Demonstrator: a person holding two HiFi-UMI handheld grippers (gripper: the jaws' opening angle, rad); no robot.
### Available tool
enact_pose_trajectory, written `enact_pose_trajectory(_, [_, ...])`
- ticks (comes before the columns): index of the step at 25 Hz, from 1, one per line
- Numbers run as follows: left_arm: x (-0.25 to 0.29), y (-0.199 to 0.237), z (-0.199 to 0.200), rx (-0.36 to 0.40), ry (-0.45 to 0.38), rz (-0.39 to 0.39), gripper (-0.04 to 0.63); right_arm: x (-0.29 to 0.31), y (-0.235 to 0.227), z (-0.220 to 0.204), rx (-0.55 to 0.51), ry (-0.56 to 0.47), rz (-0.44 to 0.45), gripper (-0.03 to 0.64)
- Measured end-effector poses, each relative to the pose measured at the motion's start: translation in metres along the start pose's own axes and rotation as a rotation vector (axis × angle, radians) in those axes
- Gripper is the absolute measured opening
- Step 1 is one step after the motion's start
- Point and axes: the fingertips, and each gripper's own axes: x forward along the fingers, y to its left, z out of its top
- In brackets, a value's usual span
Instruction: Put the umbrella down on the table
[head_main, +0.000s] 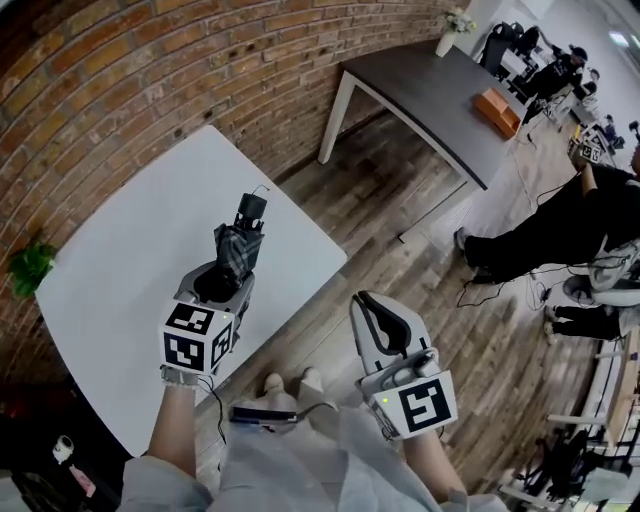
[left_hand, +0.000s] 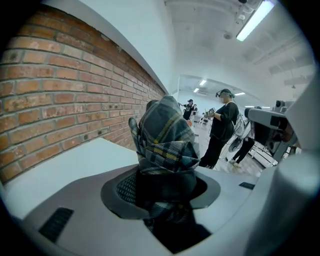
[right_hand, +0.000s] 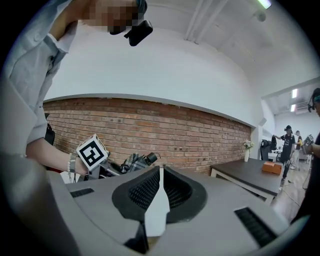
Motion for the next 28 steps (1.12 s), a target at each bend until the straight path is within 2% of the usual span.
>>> enact_pose_trajectory(16, [0.112,0.044,-0.078,0.015,0.286,0.031,0.207,0.015,-0.021,-0.026,0.007,0.039,-0.01,0.054])
enact_pose_trajectory(23, [0.137,0.057,-0.096,-0.05,0.376,0.026,0.213,0.017,-0.026,-0.039,0.022,0.066,-0.023,0.054])
enact_pose_trajectory(28, [0.147,0.057,-0.11,-0.037,0.449,0.054,0.231,0.012,-0.03,-0.044,0.032,0.067,-0.035,0.054])
